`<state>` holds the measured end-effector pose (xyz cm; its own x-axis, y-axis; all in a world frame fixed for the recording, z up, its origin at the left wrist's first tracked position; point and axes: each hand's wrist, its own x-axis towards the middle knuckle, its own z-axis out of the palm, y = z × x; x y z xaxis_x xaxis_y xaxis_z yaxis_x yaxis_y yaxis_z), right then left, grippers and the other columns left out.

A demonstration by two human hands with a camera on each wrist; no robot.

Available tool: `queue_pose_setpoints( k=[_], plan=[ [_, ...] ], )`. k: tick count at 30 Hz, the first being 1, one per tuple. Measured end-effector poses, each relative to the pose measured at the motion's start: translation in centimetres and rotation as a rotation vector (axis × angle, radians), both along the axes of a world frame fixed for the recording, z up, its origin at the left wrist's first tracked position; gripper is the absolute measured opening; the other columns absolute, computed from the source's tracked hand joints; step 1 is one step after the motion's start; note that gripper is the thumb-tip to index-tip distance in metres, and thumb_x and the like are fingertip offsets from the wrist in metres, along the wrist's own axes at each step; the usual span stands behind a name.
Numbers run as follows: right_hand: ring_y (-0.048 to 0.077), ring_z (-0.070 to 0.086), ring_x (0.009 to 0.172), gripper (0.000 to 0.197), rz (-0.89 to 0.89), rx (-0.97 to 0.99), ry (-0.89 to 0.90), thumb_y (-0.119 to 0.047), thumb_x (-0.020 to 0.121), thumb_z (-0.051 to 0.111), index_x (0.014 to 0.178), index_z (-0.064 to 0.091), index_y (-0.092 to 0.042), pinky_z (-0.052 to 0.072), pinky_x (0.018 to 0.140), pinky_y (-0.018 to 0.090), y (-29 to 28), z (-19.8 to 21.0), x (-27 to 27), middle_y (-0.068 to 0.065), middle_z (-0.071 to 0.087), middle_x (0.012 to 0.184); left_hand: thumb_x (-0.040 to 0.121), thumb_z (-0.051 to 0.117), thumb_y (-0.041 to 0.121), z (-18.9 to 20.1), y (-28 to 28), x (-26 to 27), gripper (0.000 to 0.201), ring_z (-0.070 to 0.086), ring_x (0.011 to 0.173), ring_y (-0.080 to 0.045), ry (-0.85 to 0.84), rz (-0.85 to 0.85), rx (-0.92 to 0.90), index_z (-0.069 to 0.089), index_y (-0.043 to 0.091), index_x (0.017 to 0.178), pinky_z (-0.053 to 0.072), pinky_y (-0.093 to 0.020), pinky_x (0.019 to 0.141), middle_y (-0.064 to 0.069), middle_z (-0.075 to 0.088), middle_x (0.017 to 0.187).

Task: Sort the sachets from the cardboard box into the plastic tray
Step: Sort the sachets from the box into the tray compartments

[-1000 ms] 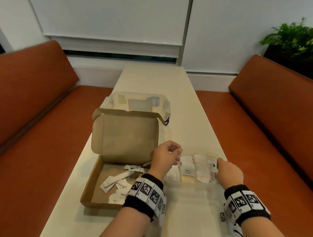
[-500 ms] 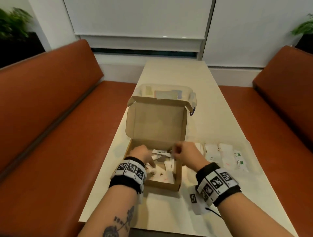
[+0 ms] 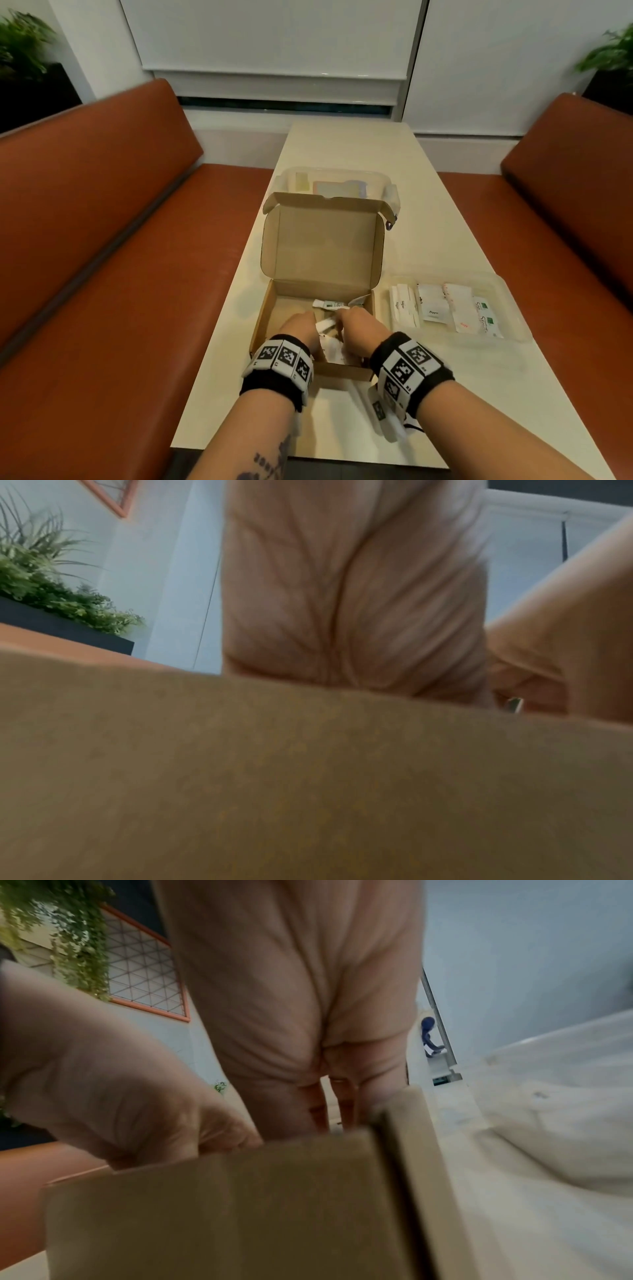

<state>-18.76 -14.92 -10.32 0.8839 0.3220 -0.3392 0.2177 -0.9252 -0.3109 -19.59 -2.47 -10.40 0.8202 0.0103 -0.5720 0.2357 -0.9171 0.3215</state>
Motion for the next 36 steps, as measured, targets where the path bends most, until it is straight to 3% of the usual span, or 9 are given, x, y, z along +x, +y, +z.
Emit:
queue_pose_setpoints(
  k=[3,7,13,18,22,24,28,33,36],
  plan=[
    [0.028,0.057,0.104,0.027,-0.018,0.036,-0.007,0.003,0.088,0.046,0.11,0.059,-0.005,0.042,0.077,0.026,-0.2,0.2,-0.3,0.015,0.059,0.115,0.081,0.073,0.015,0.5,-0.3,0.0,0.044,0.06,0.108,-0.027,0.045,-0.059,0.014,0.059,0.006,0.122,0.049,-0.035,0.094,-0.013,0.064,0.118],
    [0.025,0.061,0.094,0.024,-0.047,0.104,0.015,0.004,0.083,0.053,0.103,0.06,-0.006,0.045,0.068,0.023,-0.5,0.3,-0.3,0.012,0.061,0.107,0.078,0.075,0.015,0.9,-0.1,0.0,0.037,0.063,0.104,-0.027,0.03,-0.014,-0.048,0.065,0.006,0.113,0.051,-0.038,0.093,-0.014,0.067,0.111],
    [0.005,0.05,0.066,0.019,-0.196,0.303,-0.037,0.0,0.081,0.064,0.095,0.059,-0.012,0.04,0.052,0.01,-1.4,0.6,0.5,-0.003,0.054,0.087,0.078,0.076,0.018,1.6,1.7,0.2,0.036,0.058,0.096,-0.021,-0.104,0.139,-0.232,0.061,0.012,0.109,0.046,-0.03,0.082,-0.006,0.064,0.107],
    [0.019,0.061,0.082,0.007,-0.319,0.554,-0.123,-0.006,0.087,0.059,0.094,0.06,-0.009,0.055,0.074,0.029,-1.7,1.8,1.0,0.007,0.063,0.092,0.082,0.072,0.02,2.9,3.1,0.2,0.015,0.061,0.088,-0.021,-0.144,0.135,-0.413,0.065,0.018,0.095,0.045,-0.029,0.07,0.0,0.065,0.087],
    [0.014,0.065,0.082,0.014,-0.458,0.899,0.057,-0.023,0.096,0.051,0.107,0.057,-0.016,0.053,0.054,0.018,-1.3,2.4,0.7,0.004,0.063,0.099,0.082,0.072,0.02,3.7,3.0,0.0,0.019,0.064,0.085,-0.022,-0.179,0.156,-0.551,0.066,0.018,0.1,0.051,-0.033,0.072,-0.003,0.069,0.089],
    [0.017,0.066,0.086,0.018,-0.491,1.023,0.15,-0.024,0.095,0.054,0.111,0.057,-0.018,0.054,0.055,0.021,-1.4,2.5,0.4,0.004,0.064,0.101,0.082,0.072,0.019,3.9,2.7,-0.2,0.023,0.066,0.089,-0.023,-0.175,0.173,-0.63,0.067,0.018,0.104,0.052,-0.037,0.079,-0.004,0.07,0.094],
    [0.015,0.069,0.08,0.018,-0.464,1.027,0.126,-0.007,0.088,0.062,0.106,0.061,-0.011,0.057,0.061,0.022,-2.3,2.4,0.4,0.005,0.067,0.096,0.086,0.068,0.021,3.6,1.9,-0.2,0.03,0.065,0.094,-0.018,-0.182,0.248,-0.744,0.062,0.018,0.116,0.053,-0.032,0.079,-0.002,0.069,0.102],
    [0.014,0.066,0.063,0.018,-0.498,1.027,0.044,-0.002,0.084,0.066,0.101,0.062,-0.007,0.056,0.057,0.022,-3.5,2.5,0.6,0.01,0.064,0.092,0.089,0.064,0.02,3.3,0.2,-0.2,0.033,0.067,0.094,-0.021,-0.157,0.247,-0.819,0.059,0.014,0.121,0.055,-0.033,0.08,-0.007,0.07,0.105],
    [0.025,0.067,0.07,0.032,-0.553,1.026,0.01,-0.003,0.083,0.066,0.112,0.055,-0.011,0.059,0.064,0.034,-4.2,2.8,1.0,0.012,0.059,0.094,0.089,0.065,0.02,3.2,-0.4,0.2,0.033,0.068,0.093,-0.02,-0.15,0.247,-0.862,0.06,0.013,0.121,0.056,-0.03,0.077,-0.007,0.071,0.104]
  ],
)
